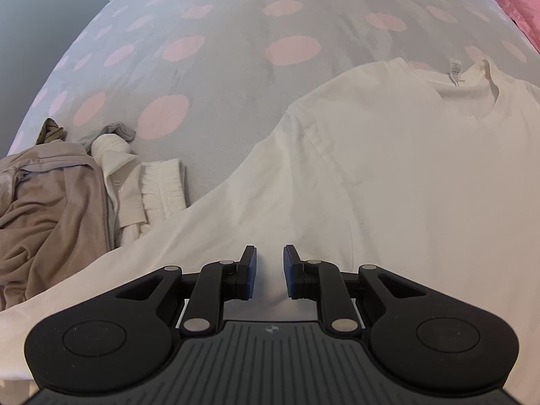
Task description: Fold clothes
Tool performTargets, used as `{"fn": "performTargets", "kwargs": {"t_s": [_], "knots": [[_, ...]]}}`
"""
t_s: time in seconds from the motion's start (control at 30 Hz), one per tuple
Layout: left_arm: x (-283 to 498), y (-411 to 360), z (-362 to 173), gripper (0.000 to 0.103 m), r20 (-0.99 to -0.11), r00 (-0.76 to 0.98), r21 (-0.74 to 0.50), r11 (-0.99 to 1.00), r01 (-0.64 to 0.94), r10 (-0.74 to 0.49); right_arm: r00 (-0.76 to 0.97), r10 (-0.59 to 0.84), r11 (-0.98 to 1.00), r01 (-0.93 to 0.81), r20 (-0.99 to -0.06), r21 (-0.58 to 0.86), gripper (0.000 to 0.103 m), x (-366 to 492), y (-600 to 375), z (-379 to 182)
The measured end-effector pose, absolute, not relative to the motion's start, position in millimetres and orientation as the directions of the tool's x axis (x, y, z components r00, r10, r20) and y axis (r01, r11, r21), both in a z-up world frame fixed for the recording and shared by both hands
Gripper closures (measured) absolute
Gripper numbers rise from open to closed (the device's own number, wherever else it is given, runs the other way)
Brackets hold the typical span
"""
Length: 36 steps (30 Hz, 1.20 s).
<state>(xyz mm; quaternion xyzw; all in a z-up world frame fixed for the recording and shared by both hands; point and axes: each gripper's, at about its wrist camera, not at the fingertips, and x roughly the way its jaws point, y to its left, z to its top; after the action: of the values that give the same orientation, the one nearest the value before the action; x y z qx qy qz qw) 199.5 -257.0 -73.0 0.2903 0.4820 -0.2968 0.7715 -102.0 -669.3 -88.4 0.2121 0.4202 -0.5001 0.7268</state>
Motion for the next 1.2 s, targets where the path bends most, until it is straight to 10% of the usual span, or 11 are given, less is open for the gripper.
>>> {"fn": "performTargets", "kwargs": {"t_s": [0.53, 1.2], "knots": [[183.6, -217.5, -31.5, 0.087, -0.87, 0.464, 0.231, 0.696, 0.68, -0.165, 0.176, -0.577, 0.243, 0.969, -0.797, 0.038, 0.077, -270.7, -662.5, -5.9], [162.9, -214.2, -21.7, 0.087, -0.854, 0.495, 0.254, 0.702, 0.665, -0.16, 0.105, -0.525, -0.001, 0.992, -0.844, 0.124, 0.07, -456.7, -647.7, -43.9]]}}
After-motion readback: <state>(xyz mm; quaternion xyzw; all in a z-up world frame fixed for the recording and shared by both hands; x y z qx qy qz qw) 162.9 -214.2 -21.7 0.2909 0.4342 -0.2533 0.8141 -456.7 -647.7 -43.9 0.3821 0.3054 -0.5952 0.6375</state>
